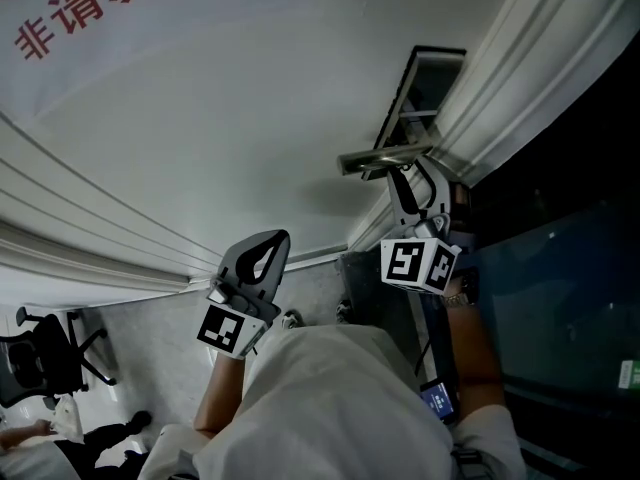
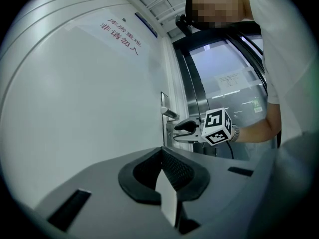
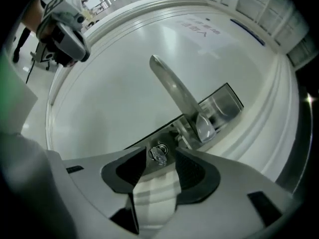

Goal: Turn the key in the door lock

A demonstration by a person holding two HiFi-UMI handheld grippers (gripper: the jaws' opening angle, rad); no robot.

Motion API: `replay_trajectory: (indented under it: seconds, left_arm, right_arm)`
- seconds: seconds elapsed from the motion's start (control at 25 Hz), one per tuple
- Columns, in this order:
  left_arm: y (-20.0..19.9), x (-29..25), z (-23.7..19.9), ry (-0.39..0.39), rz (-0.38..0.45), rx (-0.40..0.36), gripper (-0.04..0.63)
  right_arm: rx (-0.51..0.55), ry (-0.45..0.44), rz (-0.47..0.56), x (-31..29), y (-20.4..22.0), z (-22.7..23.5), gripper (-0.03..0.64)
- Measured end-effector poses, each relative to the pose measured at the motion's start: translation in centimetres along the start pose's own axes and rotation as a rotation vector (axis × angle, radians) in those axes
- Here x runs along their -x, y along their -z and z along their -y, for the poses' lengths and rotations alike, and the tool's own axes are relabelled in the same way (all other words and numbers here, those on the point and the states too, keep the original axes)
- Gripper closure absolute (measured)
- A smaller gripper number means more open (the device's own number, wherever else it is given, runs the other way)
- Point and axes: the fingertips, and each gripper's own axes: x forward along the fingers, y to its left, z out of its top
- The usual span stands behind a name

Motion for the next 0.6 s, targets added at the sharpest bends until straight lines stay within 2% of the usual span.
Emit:
replay_trajectory:
  seconds: [0.12, 0.28, 0.36, 0.48, 0.52, 0.6]
  left_arm:
    - [0.02, 0.13, -0.1, -0.004, 0.0, 0.001, 0.592]
    - [-0.05, 0.13, -0.17, -0.007, 0.003, -0.001, 0.592]
    - [-0.09, 0.09, -0.24, -0.007, 0.005, -0.001, 0.592]
    - [-0.05, -0.01, -0.36, -0.007, 0.004, 0.001, 0.591]
    - [-0.02, -0.05, -0.36, -0.006, 0.003, 0.002, 0.592]
    - [0.03, -0.14, -0.31, -0.004, 0.002, 0.001, 0.592]
  right_arm:
    - [0.044, -0.005, -0.016, -0.42, -0.07, -0.3, 0.437]
    - [0.044, -0.009, -0.026, -0.88, 0.27, -0.59, 0.447]
    - [0.038, 0.002, -0.028, -0.98, 0.42, -0.43, 0.506]
    - [0.006, 0.012, -0.032, -1.09, 0.56, -0.08, 0.56]
    - [-0.016, 0.013, -0.03, -1.11, 0.58, -0.01, 0.587]
    - [-0.097, 0.007, -0.02, -1.09, 0.56, 0.11, 0.595]
